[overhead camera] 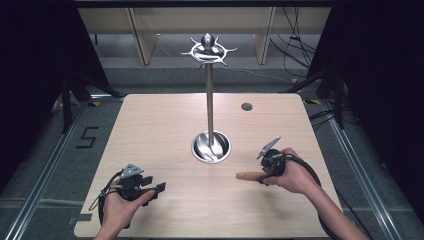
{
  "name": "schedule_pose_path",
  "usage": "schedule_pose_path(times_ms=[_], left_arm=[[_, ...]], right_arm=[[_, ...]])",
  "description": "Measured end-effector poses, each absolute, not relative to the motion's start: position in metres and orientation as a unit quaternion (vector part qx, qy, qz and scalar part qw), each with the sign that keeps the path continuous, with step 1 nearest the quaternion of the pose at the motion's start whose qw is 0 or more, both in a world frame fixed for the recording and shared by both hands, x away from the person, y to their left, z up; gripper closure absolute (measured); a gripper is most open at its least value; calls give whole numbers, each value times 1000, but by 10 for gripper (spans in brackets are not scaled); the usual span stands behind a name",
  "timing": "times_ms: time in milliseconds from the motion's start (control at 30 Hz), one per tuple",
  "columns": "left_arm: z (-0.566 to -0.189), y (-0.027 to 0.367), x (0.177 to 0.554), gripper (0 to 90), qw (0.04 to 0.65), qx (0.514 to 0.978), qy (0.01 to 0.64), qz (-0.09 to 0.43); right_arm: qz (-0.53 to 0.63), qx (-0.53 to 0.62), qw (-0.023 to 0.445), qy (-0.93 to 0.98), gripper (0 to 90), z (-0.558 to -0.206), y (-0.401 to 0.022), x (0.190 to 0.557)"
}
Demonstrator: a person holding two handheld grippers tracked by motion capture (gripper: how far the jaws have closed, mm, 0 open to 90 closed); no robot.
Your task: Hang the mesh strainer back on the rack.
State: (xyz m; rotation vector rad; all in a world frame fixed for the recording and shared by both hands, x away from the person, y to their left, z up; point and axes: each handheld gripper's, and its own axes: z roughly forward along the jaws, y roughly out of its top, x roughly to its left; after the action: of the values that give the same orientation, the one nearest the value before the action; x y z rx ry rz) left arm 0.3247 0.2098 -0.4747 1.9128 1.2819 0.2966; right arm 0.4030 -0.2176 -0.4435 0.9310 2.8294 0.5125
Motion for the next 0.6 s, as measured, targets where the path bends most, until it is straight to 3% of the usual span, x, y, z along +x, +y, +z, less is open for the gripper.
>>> schedule_pose_path(times_ms=[200, 600], left_arm=[[-474, 209, 326, 394, 399, 754, 508, 120], [-472, 213, 323, 392, 395, 759, 504, 117]], right_arm=[[115, 280, 57, 952, 442, -449, -237, 415], [89, 233, 57, 967, 439, -457, -233, 419]])
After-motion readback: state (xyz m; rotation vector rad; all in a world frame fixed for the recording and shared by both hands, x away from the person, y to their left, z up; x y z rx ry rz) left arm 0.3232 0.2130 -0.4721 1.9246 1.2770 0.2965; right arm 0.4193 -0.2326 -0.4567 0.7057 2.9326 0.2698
